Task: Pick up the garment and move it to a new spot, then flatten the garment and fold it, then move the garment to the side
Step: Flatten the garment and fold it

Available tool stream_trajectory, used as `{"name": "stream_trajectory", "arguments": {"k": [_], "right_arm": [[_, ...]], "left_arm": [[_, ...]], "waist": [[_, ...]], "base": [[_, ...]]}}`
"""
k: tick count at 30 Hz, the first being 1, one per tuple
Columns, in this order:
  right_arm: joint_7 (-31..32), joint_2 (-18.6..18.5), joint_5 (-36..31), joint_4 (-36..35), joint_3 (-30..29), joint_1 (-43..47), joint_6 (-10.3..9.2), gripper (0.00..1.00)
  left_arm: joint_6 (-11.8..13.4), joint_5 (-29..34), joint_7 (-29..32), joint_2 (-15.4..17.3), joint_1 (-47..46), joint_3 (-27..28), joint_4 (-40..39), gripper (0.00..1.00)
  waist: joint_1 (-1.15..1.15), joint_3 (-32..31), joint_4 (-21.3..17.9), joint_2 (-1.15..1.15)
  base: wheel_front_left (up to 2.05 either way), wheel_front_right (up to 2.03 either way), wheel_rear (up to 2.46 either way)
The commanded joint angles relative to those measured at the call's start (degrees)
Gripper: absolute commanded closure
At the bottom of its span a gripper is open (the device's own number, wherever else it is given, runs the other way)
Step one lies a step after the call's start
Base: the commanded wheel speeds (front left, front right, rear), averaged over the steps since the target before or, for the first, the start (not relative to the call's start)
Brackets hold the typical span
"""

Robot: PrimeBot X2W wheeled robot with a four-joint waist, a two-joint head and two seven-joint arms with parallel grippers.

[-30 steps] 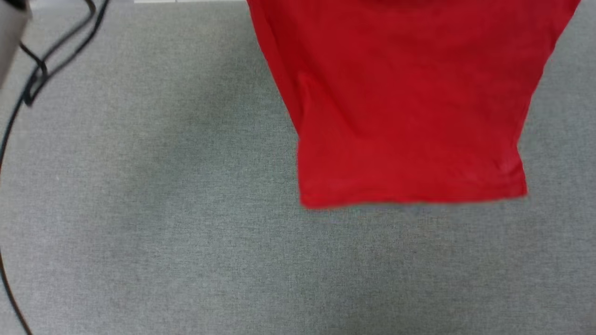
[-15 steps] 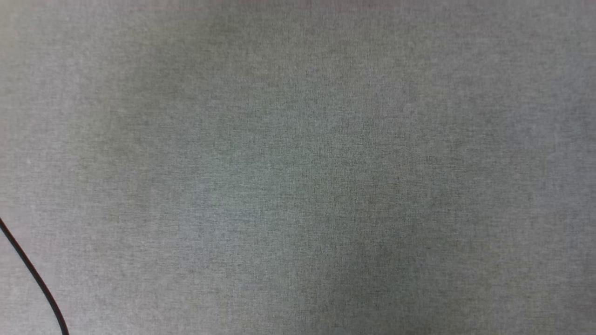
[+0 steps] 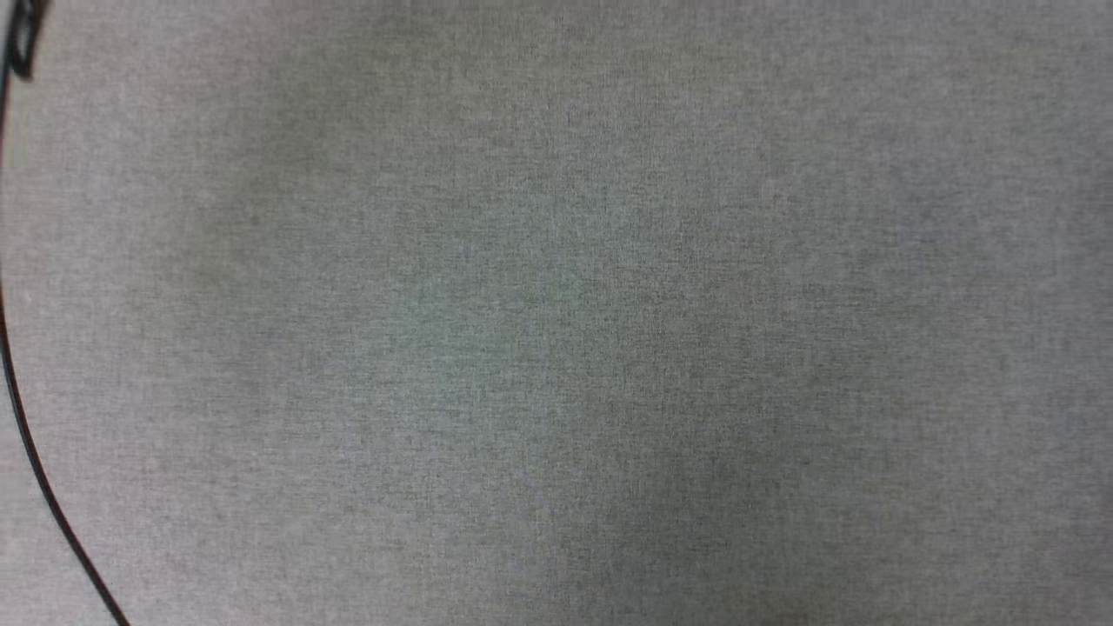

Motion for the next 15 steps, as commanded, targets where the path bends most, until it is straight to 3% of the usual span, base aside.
{"name": "stream_trajectory", "arguments": {"k": [1, 7, 15], "right_arm": [[-2.00, 1.00, 1.43, 0.88, 0.93, 3.45, -0.04, 1.00], [-6.96, 2.26, 4.91, 1.60, 5.64, 13.81, -0.04, 1.00], [-11.38, -0.14, 9.81, -0.89, 10.84, 26.38, -0.04, 1.00]], "left_arm": [[-0.28, -0.73, -1.12, 0.08, 3.40, -0.71, 0.15, 1.00], [-0.61, -3.00, -4.58, 1.15, 15.00, -2.67, -1.23, 1.00], [-0.60, -5.39, -7.21, 3.05, 30.43, -5.26, -4.79, 1.00]], "waist": [[-0.01, -1.35, -0.26, 0.00], [-0.01, -4.72, -0.71, 0.00], [-0.01, -9.58, -0.84, 0.00]], "base": [[0.00, 0.00, 0.00], [0.00, 0.00, 0.00], [0.00, 0.00, 0.00]]}}
